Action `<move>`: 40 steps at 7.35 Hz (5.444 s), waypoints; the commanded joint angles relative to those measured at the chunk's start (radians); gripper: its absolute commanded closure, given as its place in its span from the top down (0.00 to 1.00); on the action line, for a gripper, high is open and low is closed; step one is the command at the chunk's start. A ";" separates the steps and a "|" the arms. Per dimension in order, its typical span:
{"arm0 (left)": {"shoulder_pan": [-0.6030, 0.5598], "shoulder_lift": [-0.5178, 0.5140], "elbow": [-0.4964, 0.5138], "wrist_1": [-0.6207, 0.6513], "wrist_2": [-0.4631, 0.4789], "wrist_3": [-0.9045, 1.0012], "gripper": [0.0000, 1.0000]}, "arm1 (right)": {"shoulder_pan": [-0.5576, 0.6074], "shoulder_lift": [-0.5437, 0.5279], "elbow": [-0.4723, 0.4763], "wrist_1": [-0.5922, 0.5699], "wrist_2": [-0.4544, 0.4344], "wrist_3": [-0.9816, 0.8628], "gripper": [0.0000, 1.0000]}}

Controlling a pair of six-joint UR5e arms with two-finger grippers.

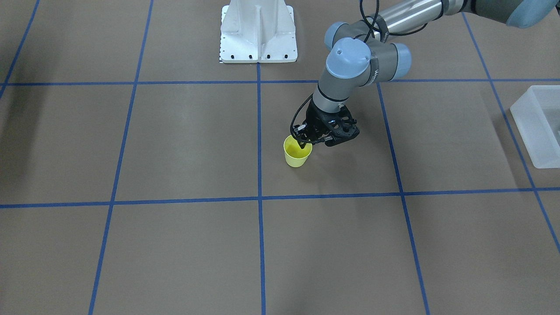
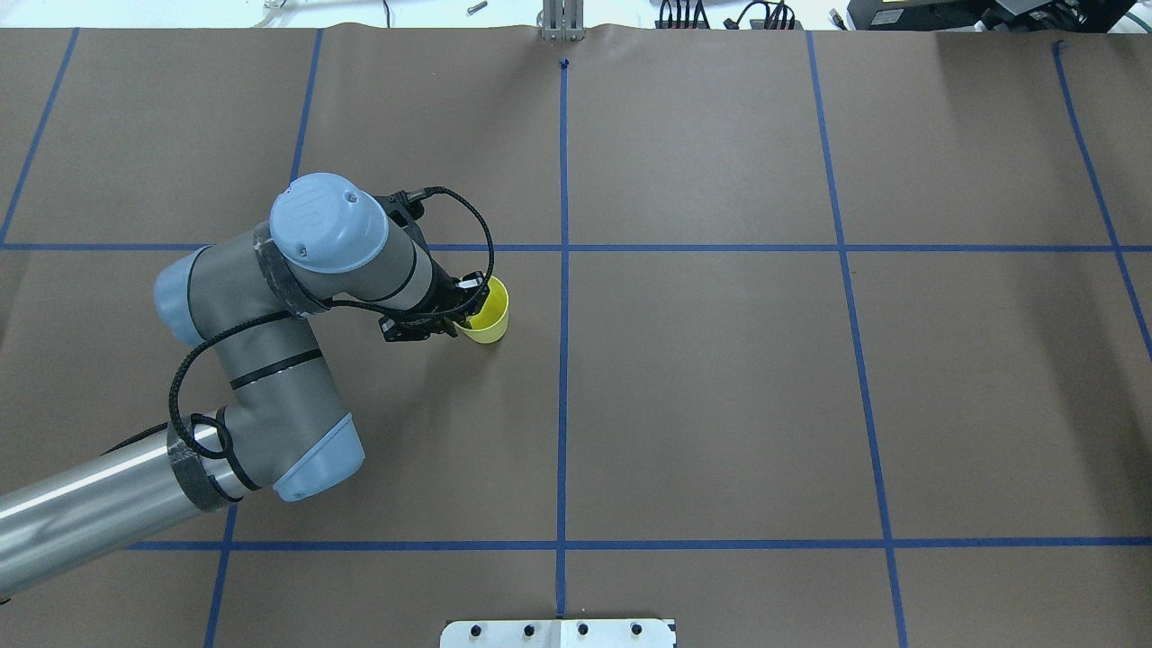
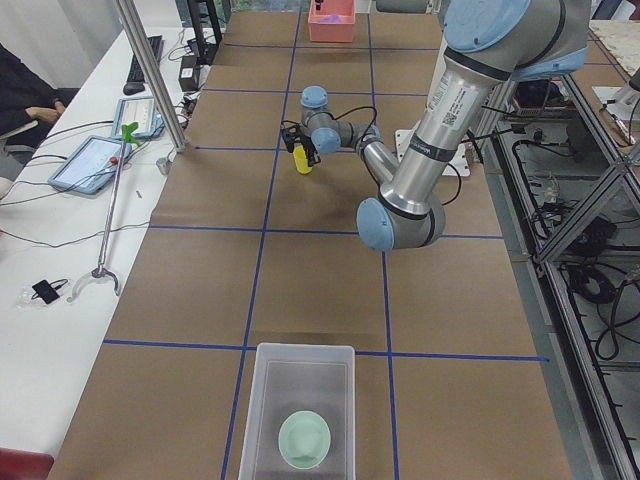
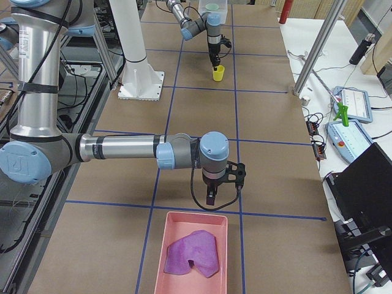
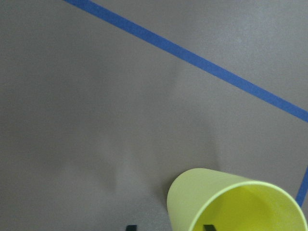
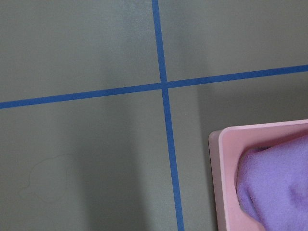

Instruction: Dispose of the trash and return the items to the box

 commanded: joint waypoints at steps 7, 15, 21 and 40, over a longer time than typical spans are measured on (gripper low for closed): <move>-0.444 0.171 -0.218 0.216 -0.350 0.402 0.00 | 0.000 -0.002 0.009 0.001 0.006 -0.004 1.00; -1.103 0.682 -0.062 0.216 -0.527 1.481 0.00 | 0.000 -0.034 0.071 -0.002 0.009 0.002 1.00; -1.134 0.655 0.196 0.128 -0.525 1.447 0.00 | 0.000 -0.034 0.072 0.000 0.007 0.002 1.00; -1.072 0.690 0.071 -0.224 -0.504 1.452 0.99 | 0.000 -0.041 0.092 -0.003 0.012 0.008 1.00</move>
